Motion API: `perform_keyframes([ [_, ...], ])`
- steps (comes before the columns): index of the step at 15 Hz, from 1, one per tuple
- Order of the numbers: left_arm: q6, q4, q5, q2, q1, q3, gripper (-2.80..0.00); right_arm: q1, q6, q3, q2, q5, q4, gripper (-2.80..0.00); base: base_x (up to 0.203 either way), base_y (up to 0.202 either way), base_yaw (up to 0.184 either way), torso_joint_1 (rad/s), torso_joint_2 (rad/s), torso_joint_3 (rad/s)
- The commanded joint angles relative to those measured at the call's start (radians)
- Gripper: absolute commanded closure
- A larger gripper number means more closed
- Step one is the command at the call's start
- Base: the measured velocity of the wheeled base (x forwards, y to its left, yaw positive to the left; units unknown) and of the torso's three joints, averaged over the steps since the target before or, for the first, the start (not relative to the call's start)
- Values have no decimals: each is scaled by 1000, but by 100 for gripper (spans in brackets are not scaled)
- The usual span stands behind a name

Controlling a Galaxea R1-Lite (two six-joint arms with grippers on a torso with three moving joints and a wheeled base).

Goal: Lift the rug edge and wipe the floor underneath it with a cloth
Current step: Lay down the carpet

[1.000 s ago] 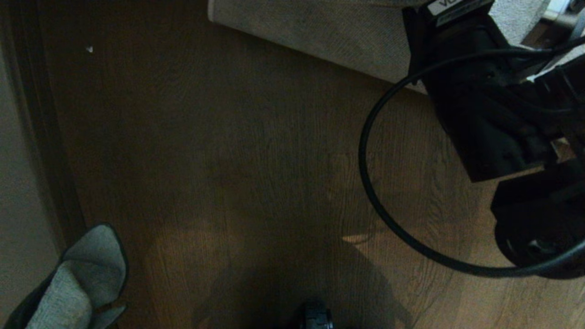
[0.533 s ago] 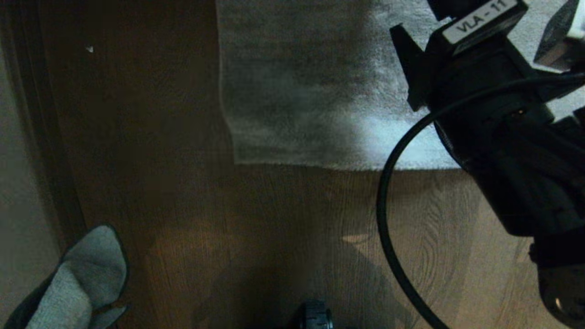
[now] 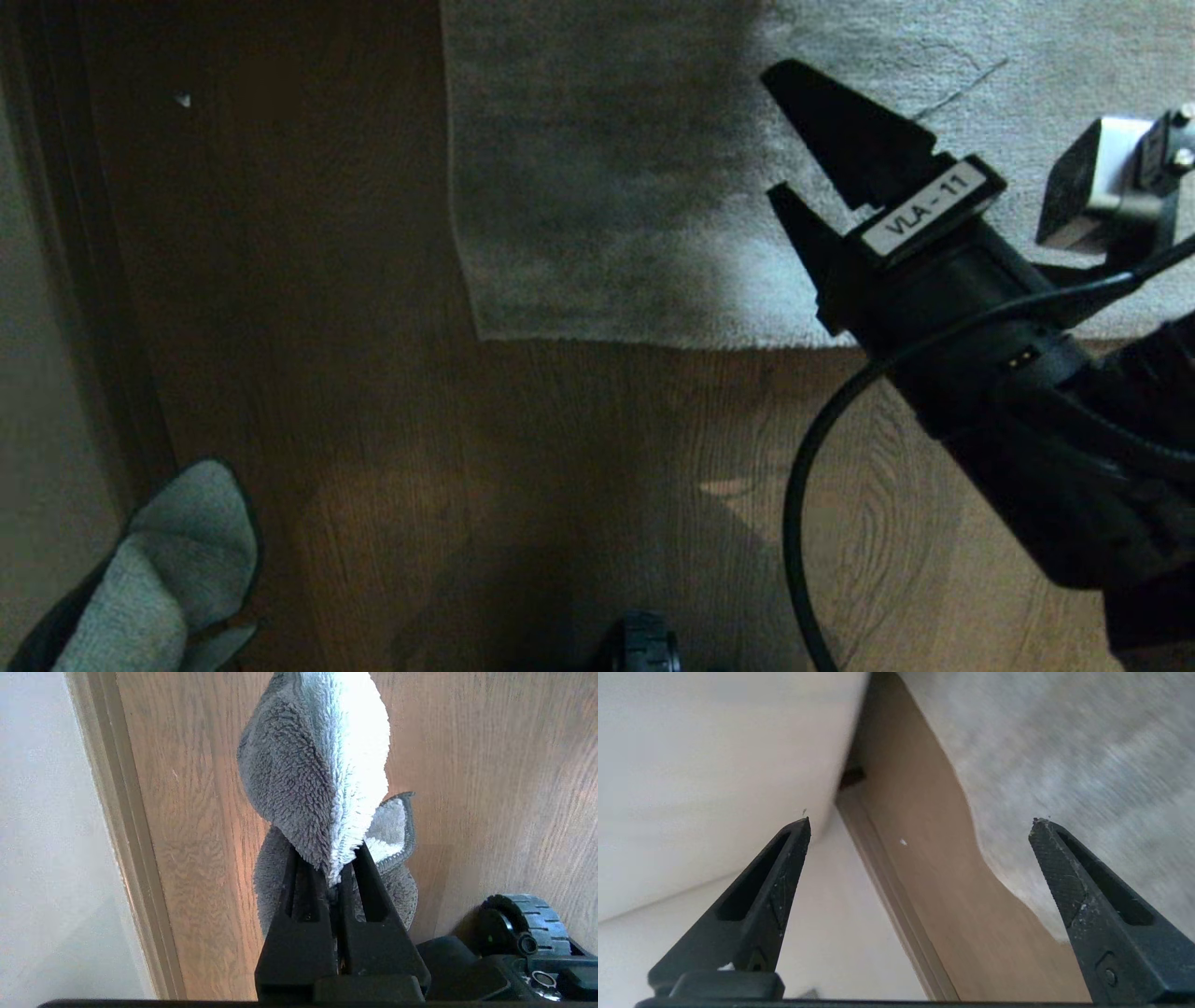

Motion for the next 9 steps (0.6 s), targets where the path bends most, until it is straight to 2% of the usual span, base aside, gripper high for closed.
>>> perform_keyframes([
  [1, 0, 0, 0, 0, 0, 0, 0, 0, 12, 30, 26, -9, -48, -163, 0, 0, 0, 0, 0, 0],
  [2, 0, 0, 0, 0, 0, 0, 0, 0, 19, 32, 35, -16, -48, 0, 0, 0, 0, 0, 0, 0],
  [9, 0, 0, 0, 0, 0, 0, 0, 0, 27, 109, 84, -17, -48, 0, 0, 0, 0, 0, 0, 0],
])
